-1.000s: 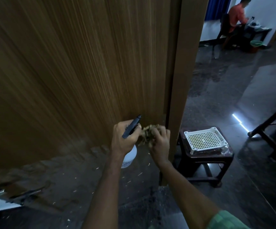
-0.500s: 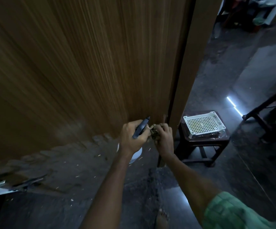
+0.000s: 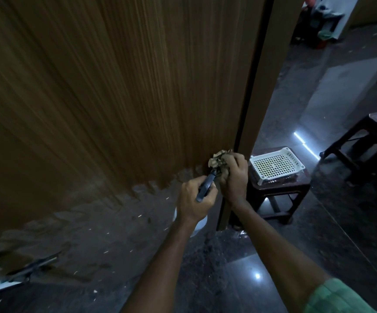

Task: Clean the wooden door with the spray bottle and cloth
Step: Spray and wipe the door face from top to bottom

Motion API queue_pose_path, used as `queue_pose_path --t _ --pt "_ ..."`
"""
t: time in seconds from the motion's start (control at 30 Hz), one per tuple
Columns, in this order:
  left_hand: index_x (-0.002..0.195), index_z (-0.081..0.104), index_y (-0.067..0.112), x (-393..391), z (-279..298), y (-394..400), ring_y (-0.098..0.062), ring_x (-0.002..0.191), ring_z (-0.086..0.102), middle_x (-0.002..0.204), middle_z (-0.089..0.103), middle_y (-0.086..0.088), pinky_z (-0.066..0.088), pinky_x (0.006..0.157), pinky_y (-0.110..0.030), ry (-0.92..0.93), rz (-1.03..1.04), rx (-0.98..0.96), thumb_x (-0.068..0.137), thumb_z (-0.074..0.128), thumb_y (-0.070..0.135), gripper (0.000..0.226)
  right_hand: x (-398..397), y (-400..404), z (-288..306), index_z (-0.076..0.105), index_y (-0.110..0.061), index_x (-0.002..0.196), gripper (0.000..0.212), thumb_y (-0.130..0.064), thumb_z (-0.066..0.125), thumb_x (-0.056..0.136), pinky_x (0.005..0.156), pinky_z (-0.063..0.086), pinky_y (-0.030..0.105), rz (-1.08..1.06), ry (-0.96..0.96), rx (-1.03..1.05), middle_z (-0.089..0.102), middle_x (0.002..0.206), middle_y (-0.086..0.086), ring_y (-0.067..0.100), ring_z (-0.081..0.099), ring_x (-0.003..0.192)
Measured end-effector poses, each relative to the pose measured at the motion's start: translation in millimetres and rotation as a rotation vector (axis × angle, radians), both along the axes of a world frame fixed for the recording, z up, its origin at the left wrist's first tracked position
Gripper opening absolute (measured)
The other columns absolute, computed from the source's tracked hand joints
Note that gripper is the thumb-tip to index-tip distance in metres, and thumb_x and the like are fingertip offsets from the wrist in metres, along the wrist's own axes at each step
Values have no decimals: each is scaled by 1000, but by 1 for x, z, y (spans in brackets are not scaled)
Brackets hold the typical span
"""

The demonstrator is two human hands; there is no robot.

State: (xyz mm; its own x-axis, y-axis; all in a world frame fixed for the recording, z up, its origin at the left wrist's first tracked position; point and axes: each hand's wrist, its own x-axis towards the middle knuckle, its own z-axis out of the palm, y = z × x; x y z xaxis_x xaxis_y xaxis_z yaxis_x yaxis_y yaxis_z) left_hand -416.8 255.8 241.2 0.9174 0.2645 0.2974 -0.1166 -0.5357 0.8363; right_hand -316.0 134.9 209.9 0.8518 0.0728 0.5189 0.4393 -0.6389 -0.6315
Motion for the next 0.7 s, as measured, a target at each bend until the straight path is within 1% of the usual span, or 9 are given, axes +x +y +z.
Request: queue_pose_path --t 0.1,0.2,0.27,0.33,0.4,0.47,0.53,0.6,0.7 --pt "61 38 27 12 -12 -3 -14 45 39 50 39 6 24 50 -24 -14 29 -16 90 60 27 37 12 3 3 67 -11 116 34 4 62 85 85 41 26 -66 -97 58 57 125 7 29 53 108" --pt "62 39 31 25 -26 -7 -12 46 42 51 41 9 25 51 -17 -54 43 -18 89 61 24 36 12 1 -22 65 -9 119 37 4 69 85 91 43 34 -19 -143 -30 56 130 14 33 50 113" --pt "65 42 30 34 -37 -12 -9 47 44 53 43 12 26 52 -12 -86 40 -25 88 62 21 31 13 -5 -43 65 -10 120 30 -10 71 91 92 41 34 24 -198 -64 55 132 14 33 49 114" --pt "65 44 30 43 -52 -18 -8 46 46 52 44 13 26 49 -11 -97 91 -8 87 64 18 33 20 -6 -61 66 -10 120 26 -19 67 95 93 42 35 14 -270 -63 57 131 15 34 50 113" --pt "64 45 31 47 -67 -21 -8 46 49 51 46 13 27 48 -11 -98 173 2 88 66 20 34 26 0 -75 64 -12 120 27 -13 71 94 96 41 31 -10 -349 -2 59 129 16 34 52 111" --pt "62 44 32 49 -80 -24 -8 46 50 51 47 12 28 47 -12 -140 221 -1 89 67 20 37 28 7 -88 65 -12 120 31 -6 76 91 100 35 21 -38 -410 62 60 128 16 34 51 110" --pt "60 44 30 53 -87 -23 -10 44 50 48 47 10 30 45 -13 -153 217 -3 89 67 19 39 37 8 -95 68 -9 119 32 -4 77 89 103 29 14 -34 -459 83 60 129 17 33 51 111" --pt "59 45 27 50 -98 -24 -12 42 49 47 47 8 31 44 -17 -200 210 10 90 66 20 38 41 8 -101 71 -7 119 32 1 76 88 105 30 15 -30 -546 137 60 130 16 33 52 112" --pt "57 46 22 54 -110 -13 -15 42 49 47 48 5 34 42 -23 -244 183 9 90 66 18 39 53 13 -91 73 -8 119 42 13 64 84 104 35 16 -29 -680 209 62 128 15 31 53 112"
